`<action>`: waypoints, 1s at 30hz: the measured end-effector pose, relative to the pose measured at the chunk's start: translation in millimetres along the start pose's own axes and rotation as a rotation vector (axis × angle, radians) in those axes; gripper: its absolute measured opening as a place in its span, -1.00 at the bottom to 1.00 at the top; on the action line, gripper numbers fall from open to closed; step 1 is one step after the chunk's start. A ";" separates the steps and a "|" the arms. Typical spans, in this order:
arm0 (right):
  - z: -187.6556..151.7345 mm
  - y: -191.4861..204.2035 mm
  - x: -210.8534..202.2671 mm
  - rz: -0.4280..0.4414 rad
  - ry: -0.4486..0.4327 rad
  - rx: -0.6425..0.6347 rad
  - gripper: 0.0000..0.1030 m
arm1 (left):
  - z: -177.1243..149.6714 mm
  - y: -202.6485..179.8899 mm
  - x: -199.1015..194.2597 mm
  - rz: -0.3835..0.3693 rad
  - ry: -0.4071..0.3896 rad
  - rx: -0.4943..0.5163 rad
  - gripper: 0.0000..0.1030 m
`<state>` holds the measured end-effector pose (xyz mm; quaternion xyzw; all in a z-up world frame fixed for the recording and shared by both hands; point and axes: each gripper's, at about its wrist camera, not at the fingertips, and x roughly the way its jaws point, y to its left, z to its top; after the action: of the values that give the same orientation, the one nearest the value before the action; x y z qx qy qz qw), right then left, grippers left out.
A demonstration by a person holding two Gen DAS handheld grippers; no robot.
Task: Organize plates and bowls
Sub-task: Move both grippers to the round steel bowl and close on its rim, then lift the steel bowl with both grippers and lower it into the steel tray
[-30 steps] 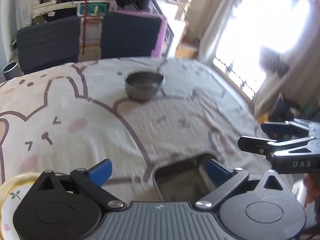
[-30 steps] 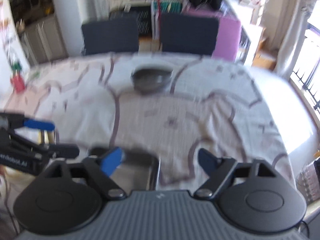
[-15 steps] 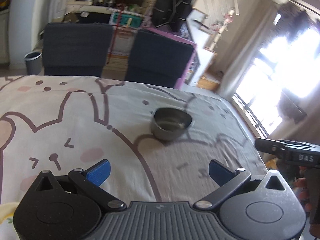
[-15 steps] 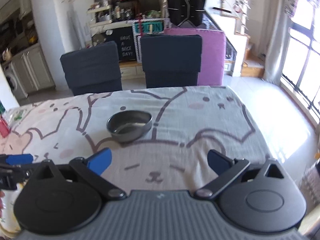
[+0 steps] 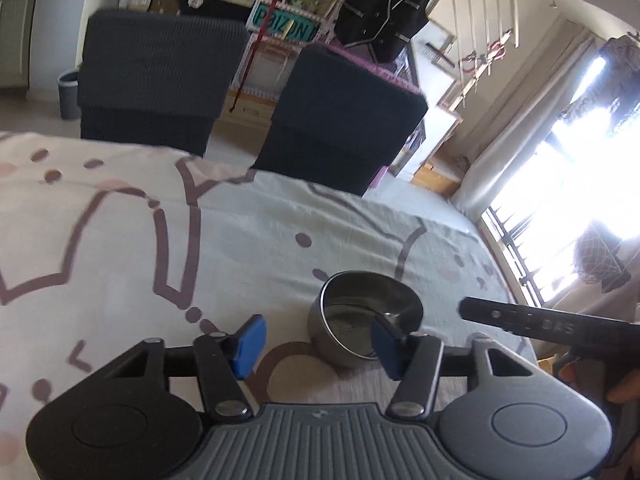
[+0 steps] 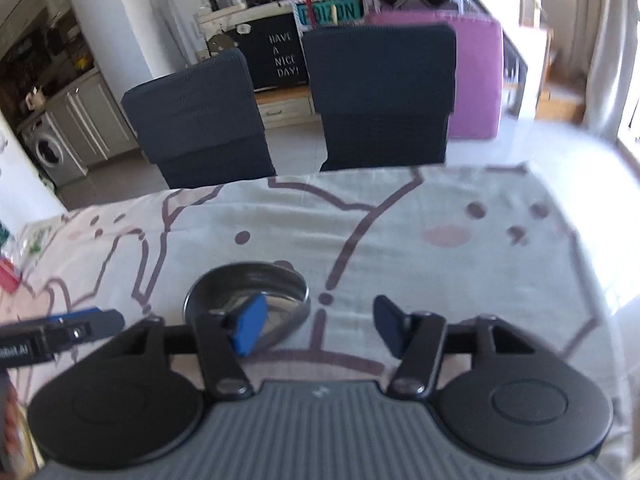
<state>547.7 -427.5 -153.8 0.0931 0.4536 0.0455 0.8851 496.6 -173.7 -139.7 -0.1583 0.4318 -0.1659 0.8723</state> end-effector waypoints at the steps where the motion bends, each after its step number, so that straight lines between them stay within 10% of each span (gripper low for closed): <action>1: 2.5 -2.4 10.3 0.009 0.012 0.014 0.17 | 0.5 1.3 7.3 -0.001 0.008 -0.004 0.09; 11: 5.4 2.2 78.8 0.016 0.061 -0.004 -0.13 | 0.8 14.5 53.3 -0.037 0.081 -0.092 -0.41; 15: 2.7 9.7 86.0 0.018 0.059 -0.036 -0.69 | 1.2 12.0 57.3 -0.072 0.092 -0.103 -0.77; 30: -21.6 56.4 -36.8 -0.056 -0.055 -0.114 -0.84 | -7.9 -27.7 -42.2 -0.094 0.004 0.007 -0.90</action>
<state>508.9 -375.7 -125.3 0.0311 0.4284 0.0442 0.9020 461.9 -181.6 -103.1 -0.1751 0.4250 -0.2084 0.8633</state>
